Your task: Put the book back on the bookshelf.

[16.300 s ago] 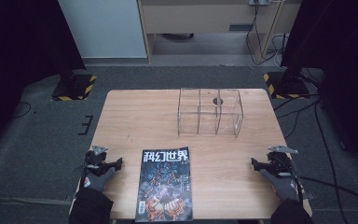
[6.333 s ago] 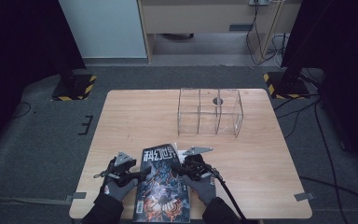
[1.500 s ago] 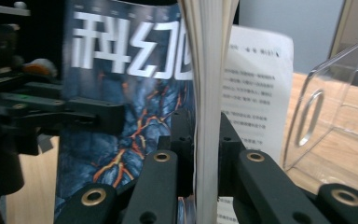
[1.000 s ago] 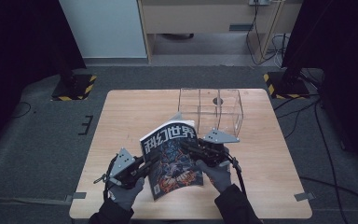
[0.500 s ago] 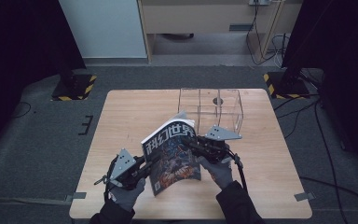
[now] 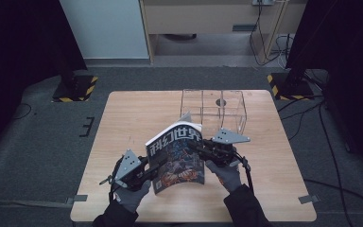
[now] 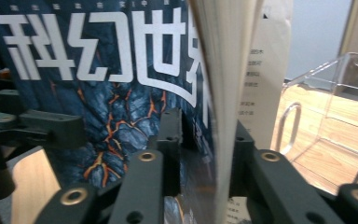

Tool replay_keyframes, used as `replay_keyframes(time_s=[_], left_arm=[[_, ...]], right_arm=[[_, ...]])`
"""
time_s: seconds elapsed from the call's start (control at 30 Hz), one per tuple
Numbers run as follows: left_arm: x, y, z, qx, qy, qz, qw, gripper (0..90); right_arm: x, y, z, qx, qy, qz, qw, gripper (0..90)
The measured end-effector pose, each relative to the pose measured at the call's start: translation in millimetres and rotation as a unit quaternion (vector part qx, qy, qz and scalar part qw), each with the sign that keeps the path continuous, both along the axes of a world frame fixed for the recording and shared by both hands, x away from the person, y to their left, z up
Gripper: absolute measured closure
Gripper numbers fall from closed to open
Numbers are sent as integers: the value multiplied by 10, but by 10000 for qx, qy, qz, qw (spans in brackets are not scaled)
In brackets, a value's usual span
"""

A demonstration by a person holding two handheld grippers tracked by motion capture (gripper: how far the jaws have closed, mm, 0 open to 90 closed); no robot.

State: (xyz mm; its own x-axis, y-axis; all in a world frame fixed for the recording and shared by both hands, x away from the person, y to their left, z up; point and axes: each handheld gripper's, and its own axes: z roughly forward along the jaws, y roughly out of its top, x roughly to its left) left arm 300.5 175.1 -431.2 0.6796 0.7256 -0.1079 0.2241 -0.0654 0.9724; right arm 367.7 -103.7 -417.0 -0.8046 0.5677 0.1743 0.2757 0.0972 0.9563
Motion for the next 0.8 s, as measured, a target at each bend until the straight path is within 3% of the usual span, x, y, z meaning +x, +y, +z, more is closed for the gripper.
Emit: replay_keyframes(time_s=[0.13,0.37,0.53,0.8], left_arm=[[54,-18,-5,77,-28,-22,10000,652],[158,-11,-22,72,-29,61,10000,616],[268,29,-39,-28,75,66,9999,611],[165,-9,5,80,79,19,9999,774]], right_arm=[[-20,-7,9,7,-60,166,9998,825],[-28,-29,8,-2,-126,309,9994,831],[-49,-49,11,-9,-160,403,9991,832],[-19,-51,2,-49,-85,124,9999,815]])
